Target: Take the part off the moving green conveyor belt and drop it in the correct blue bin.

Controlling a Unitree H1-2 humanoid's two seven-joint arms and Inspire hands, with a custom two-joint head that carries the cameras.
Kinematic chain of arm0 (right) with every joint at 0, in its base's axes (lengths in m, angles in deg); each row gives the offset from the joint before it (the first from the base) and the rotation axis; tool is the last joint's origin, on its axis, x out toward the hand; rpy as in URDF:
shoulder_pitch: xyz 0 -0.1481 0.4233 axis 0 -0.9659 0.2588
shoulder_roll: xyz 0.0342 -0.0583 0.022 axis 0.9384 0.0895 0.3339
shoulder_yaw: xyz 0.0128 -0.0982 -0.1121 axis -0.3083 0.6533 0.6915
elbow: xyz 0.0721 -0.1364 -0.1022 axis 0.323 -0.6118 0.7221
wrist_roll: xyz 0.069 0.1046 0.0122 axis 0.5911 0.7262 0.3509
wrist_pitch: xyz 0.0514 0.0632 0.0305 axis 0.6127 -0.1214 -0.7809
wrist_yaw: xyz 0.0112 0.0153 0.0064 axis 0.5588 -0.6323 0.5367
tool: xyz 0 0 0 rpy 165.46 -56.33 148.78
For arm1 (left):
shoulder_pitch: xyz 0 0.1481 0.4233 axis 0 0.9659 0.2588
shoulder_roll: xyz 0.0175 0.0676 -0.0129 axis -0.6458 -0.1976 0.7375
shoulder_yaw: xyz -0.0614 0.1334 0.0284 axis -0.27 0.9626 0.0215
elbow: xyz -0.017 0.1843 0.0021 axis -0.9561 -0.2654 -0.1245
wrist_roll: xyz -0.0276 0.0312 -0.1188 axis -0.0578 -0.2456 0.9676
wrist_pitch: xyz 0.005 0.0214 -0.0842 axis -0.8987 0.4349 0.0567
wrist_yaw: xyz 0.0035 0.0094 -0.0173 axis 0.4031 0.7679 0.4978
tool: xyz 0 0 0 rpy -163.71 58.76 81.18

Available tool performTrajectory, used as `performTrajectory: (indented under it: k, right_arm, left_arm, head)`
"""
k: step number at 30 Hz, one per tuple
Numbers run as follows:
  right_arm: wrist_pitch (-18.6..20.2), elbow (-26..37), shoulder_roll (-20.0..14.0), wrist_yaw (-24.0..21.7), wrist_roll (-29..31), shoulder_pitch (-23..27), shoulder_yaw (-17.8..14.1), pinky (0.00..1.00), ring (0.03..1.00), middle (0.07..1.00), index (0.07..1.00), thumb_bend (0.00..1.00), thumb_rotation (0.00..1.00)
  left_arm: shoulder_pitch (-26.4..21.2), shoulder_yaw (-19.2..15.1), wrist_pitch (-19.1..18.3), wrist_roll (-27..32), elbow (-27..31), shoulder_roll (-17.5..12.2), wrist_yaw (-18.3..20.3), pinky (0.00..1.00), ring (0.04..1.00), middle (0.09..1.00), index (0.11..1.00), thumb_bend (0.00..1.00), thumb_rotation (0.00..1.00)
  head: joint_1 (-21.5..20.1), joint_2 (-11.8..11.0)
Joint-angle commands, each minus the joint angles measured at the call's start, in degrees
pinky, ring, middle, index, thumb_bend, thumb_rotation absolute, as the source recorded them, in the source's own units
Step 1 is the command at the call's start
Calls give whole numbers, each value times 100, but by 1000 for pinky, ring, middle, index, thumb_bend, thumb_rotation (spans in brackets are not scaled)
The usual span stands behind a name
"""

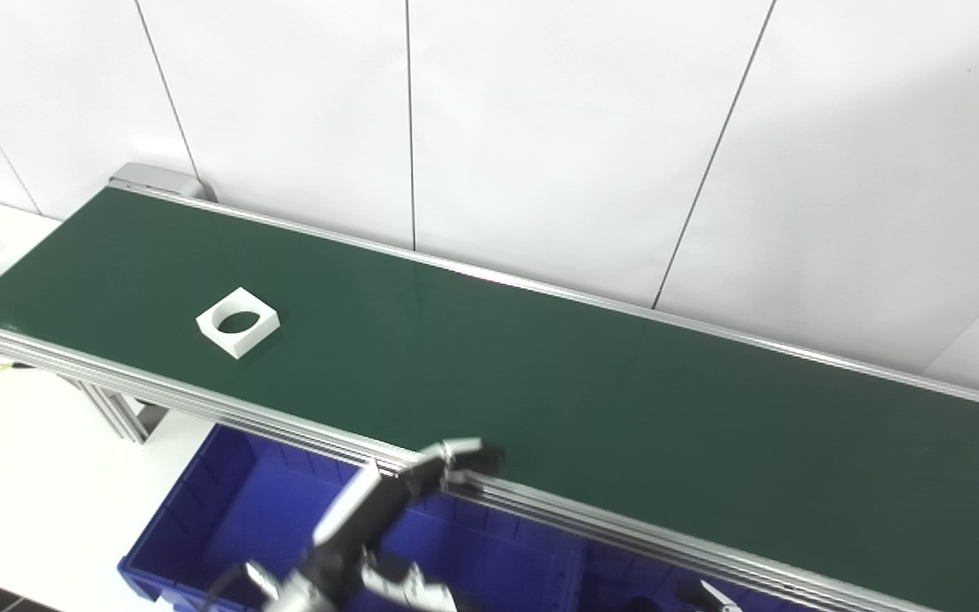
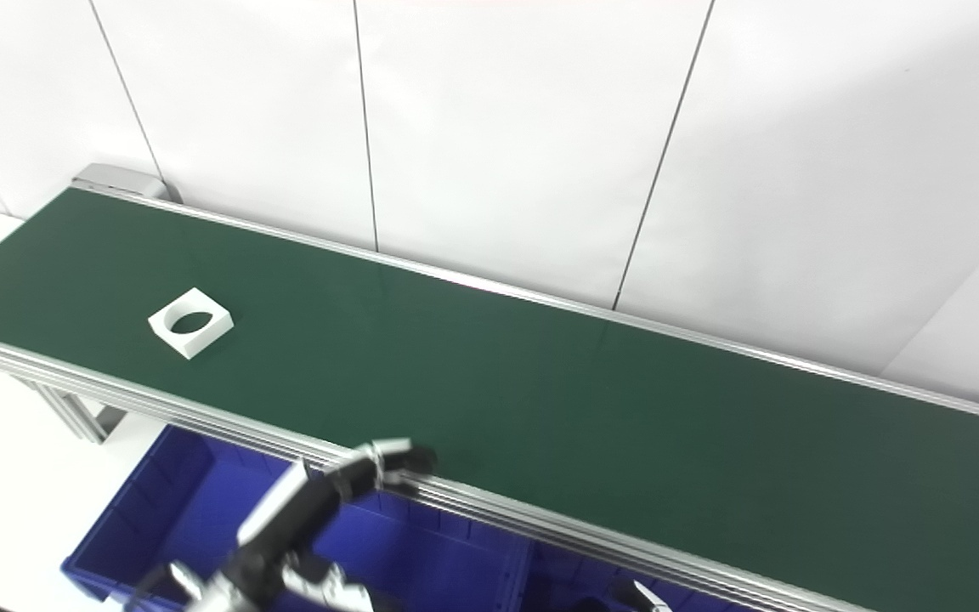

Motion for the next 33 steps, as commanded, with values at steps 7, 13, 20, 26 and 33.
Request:
performTrajectory:
  k: [7, 13, 20, 26, 33]
  right_arm:
    - [-367, -26, -13, 81, 112, 96, -56, 668, 747, 811, 815, 915, 181]
    - [-340, -28, -60, 41, 139, 151, -71, 661, 746, 810, 814, 920, 208]
    - [-525, -189, -137, 16, 359, 225, -98, 665, 742, 814, 819, 910, 195]
    - [-641, -282, -156, 34, 461, 251, -135, 681, 749, 816, 819, 908, 185]
    - [-754, -435, -205, 32, 504, 335, -157, 683, 756, 819, 821, 899, 187]
  left_arm:
    - [-832, -630, -67, -70, 787, -846, 333, 768, 846, 872, 852, 944, 238]
    - [-1377, -1023, -649, -117, 1139, -1368, 554, 762, 844, 873, 854, 921, 180]
    - [-2153, -1338, -786, -406, 576, -1998, 819, 798, 877, 908, 880, 868, 225]
    - [-2695, -1313, -651, -812, -224, -2344, 984, 806, 880, 905, 883, 859, 272]
    - [-3202, -1167, -771, -1250, -967, -2565, 1150, 820, 889, 909, 888, 858, 177]
  head:
    - [59, 41]
    - [146, 101]
    - [335, 83]
    - [409, 105]
    - [523, 95]
